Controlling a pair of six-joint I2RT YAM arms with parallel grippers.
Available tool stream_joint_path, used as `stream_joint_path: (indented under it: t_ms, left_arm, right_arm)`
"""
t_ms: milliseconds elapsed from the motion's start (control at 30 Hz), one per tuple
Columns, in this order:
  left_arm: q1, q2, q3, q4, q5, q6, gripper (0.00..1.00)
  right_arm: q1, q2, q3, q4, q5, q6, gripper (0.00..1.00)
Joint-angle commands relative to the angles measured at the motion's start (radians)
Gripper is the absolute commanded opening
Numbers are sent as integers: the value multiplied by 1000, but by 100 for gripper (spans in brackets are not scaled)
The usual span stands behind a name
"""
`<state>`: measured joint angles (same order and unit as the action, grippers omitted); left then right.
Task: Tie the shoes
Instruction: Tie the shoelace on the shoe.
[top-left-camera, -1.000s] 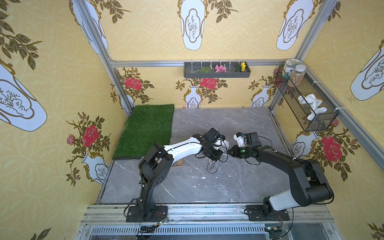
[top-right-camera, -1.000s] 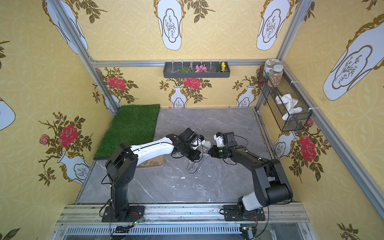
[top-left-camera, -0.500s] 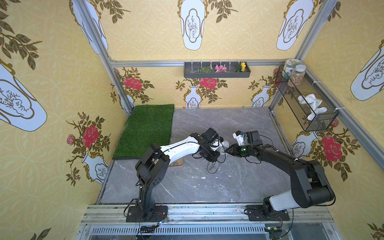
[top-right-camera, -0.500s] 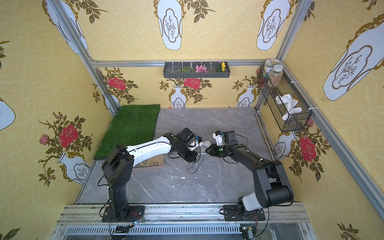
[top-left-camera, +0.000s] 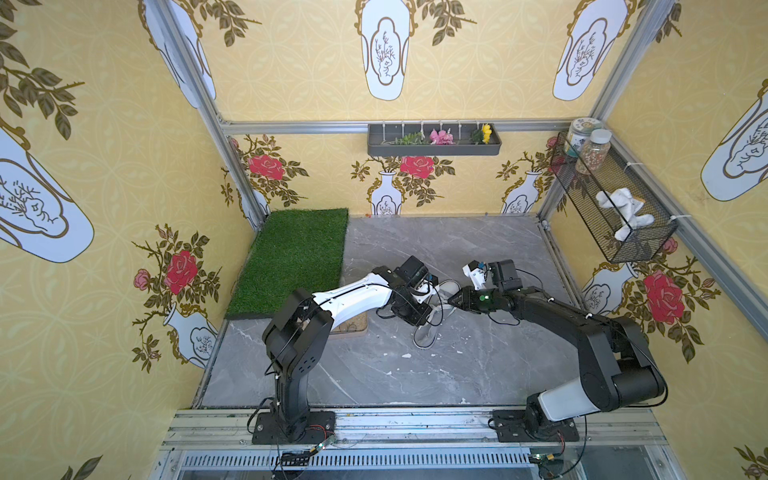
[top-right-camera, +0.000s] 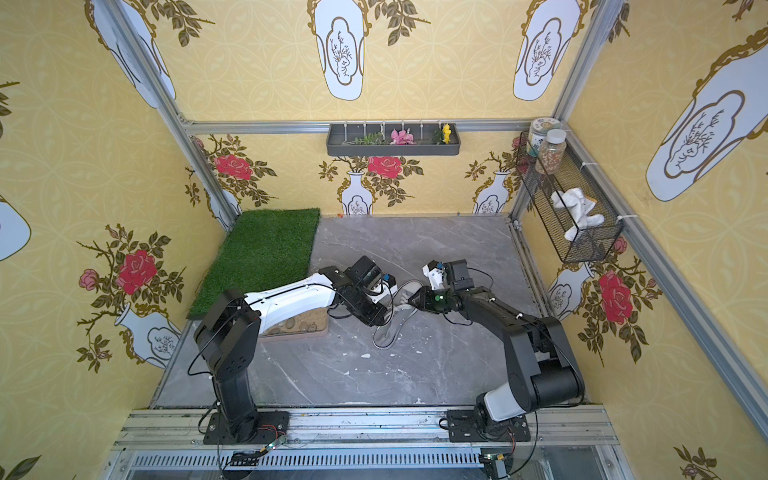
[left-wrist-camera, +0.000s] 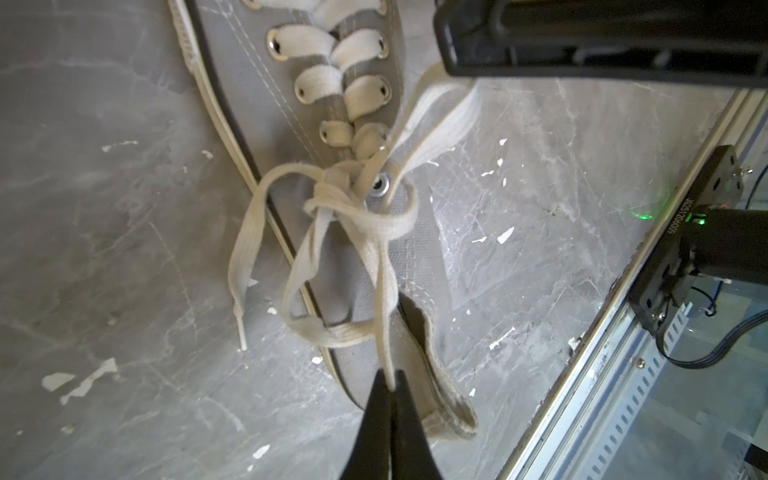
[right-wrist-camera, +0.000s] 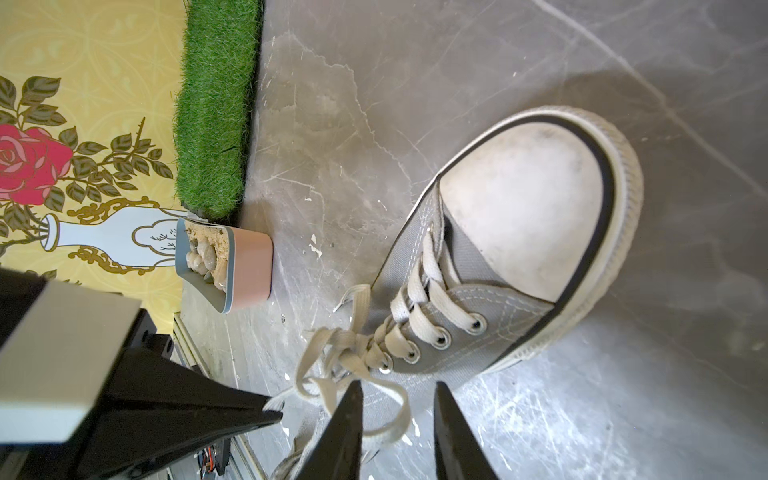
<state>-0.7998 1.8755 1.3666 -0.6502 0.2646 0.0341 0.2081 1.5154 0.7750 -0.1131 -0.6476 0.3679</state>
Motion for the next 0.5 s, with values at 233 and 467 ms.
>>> stream_joint_path:
  t_ms: [233,467]
  left_arm:
    - [-1,10,-8,6,32,18,0]
    - [-1,8,-24,9,38,26,0]
  right_arm:
    - [13,81,55,23,-17,32,31]
    - [-40,8,21,42,12,52,32]
